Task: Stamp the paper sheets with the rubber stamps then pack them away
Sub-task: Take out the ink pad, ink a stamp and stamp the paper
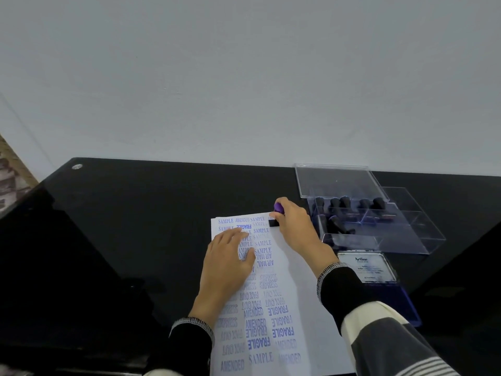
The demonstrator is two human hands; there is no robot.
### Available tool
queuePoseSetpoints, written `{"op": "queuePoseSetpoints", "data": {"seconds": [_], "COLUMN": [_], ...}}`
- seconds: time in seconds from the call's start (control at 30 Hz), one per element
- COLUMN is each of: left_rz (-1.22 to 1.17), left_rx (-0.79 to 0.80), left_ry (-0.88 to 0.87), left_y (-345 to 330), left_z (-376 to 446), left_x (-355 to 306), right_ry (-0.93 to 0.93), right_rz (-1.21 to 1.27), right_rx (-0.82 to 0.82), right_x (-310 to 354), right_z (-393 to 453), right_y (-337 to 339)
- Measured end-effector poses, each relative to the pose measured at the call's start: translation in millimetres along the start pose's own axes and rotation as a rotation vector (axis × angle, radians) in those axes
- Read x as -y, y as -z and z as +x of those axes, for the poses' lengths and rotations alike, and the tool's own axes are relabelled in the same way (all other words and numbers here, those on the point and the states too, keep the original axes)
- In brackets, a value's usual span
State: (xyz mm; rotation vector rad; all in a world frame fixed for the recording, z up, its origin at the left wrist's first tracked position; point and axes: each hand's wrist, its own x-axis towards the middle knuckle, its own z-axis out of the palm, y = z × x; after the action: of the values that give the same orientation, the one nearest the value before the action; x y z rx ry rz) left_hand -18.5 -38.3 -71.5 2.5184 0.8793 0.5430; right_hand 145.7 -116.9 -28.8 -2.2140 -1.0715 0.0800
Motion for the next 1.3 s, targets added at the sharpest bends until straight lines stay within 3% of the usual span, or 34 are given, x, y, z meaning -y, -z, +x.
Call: {"op": "queuePoseSetpoints", "data": {"seconds": [0.4,0.6,0.67,0.77,0.83,1.1,1.3], "left_rz": [-0.012,-0.012,-0.019,-0.017,-0.014,-0.014,-0.011], "left_rx": [0.001,0.002,0.002,-0.014,-0.016,-0.018,-0.080], "left_ry": [0.017,0.014,0.002,-0.021,-0.025,-0.025,-0.101], "left_y": [1,3,3,3,3,2,2], "left_z": [0,0,-1,-1,0,0,-2], "left_x": [-2,-3,-1,0,0,0,-2], "right_ry": [-0.006,-0.064,-0.103,-0.190,-0.261,-0.385,-0.299], "right_rz": [0.017,0.148,0.251,0.510,0.706,0.977,0.827], "right_rx": [0.003,0.052,-0.044,-0.312,-0.386,-0.411,-0.407], "right_x": [-3,-2,-2,-2,-4,-16,-16], "right_z": [-3,1,5,5,3,-5,-10], "right_y": [0,9,19,39,46,46,43]}}
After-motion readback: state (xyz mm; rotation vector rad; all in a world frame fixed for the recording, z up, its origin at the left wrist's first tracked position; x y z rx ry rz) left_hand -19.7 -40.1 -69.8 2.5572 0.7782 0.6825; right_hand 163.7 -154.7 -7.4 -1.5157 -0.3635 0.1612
